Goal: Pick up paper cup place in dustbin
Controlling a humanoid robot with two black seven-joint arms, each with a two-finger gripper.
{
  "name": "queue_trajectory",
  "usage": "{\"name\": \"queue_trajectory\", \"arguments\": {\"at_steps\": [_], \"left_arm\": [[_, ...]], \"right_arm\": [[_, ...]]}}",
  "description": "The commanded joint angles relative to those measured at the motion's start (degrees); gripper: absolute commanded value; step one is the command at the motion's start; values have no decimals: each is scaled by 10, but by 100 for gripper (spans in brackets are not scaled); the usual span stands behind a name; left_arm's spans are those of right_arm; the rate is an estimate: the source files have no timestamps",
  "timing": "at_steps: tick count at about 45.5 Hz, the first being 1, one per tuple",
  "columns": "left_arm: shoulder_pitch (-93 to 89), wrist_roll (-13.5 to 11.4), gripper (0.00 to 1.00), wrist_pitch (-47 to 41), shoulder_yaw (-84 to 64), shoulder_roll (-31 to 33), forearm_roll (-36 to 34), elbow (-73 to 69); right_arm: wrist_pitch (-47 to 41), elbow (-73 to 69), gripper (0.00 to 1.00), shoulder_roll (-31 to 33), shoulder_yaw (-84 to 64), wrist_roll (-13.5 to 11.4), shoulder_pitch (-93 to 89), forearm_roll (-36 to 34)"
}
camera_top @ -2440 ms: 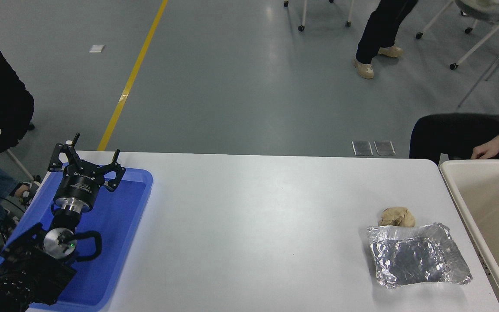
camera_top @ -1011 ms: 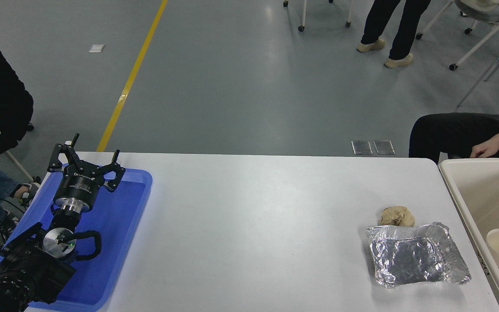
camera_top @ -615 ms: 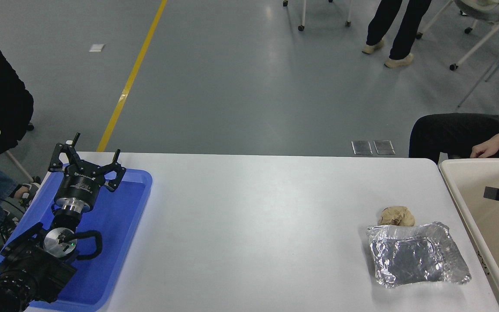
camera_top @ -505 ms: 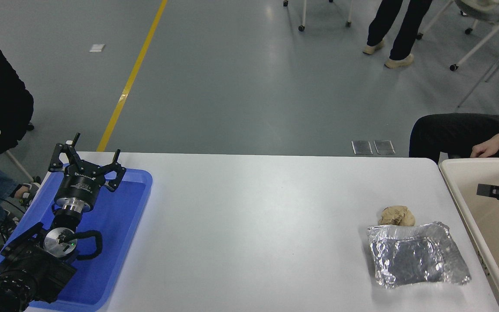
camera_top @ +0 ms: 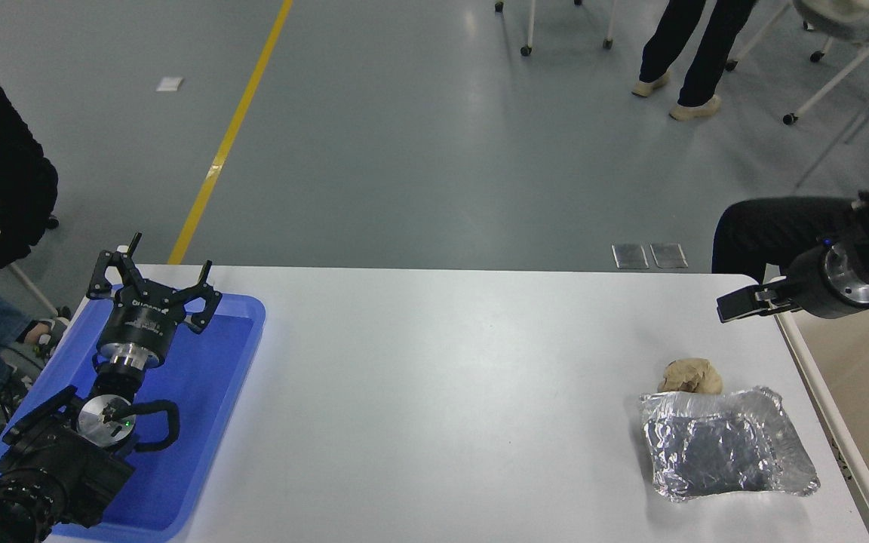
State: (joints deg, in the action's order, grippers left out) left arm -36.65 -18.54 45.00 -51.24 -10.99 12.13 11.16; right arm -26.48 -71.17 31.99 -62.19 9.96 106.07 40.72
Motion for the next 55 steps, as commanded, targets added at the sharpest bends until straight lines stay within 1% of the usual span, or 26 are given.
{"name": "queue_trajectory", "arguments": {"at_steps": [1,5,9,16,20,32,40,45,55], "left_arm": [[0,0,100,0,0,0,0,0],[0,0,100,0,0,0,0,0],[1,-1,100,0,0,-1,0,0],[2,-1,100,0,0,-2,0,0],[2,-1,100,0,0,-3,0,0],[2,-1,100,0,0,-3,0,0],[2,-1,100,0,0,-3,0,0],[2,-1,100,0,0,-3,0,0],[2,-1,100,0,0,-3,0,0]], "right_arm": [[-115,-74,100,-60,-14,-1,123,-95],[-134,-79,100,-81,-18,-4,148,-135],[-149,-81,100,-103,-30,-6,165,-160],[-152,-87,100,-169,-80,-6,193,-215],[-153,-99,100,-192,-95,-6,208,-251],[-152,-143,100,-265,-116,-4,267,-302],[-152,-146,100,-320,-115,-3,281,-365],[-150,-144,100,-320,-116,1,281,-403],[-150,-140,100,-320,-118,1,281,-404]]}}
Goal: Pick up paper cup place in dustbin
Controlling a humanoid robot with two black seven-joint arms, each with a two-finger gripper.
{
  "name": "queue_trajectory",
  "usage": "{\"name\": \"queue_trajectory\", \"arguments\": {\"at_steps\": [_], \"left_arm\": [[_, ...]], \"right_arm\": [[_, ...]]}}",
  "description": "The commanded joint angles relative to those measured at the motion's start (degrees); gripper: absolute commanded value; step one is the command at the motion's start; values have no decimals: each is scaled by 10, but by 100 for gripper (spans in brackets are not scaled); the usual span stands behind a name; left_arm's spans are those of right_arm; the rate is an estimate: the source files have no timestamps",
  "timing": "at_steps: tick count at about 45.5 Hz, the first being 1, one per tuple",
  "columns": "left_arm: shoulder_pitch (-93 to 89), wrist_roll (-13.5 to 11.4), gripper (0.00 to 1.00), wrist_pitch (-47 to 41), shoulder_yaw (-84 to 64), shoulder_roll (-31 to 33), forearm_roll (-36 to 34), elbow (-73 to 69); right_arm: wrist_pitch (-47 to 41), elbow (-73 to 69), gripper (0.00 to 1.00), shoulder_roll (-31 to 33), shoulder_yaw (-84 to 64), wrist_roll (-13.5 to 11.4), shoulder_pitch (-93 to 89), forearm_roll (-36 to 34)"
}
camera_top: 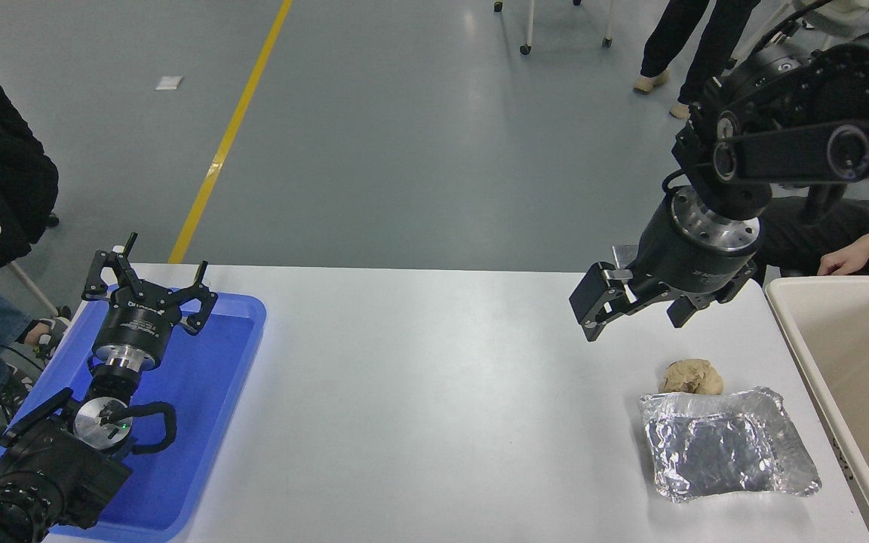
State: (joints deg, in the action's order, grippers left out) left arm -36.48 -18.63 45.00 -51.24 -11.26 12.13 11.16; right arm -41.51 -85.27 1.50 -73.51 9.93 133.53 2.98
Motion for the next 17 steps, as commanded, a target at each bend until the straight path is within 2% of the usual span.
{"name": "queue_trajectory", "arguments": {"at_steps": [1,17], "left_arm": [[0,0,100,0,0,0,0,0],[0,0,100,0,0,0,0,0]], "right_arm": [[0,1,100,-15,-5,2,7,-26],[4,7,100,-15,-12,3,6,-14]]}}
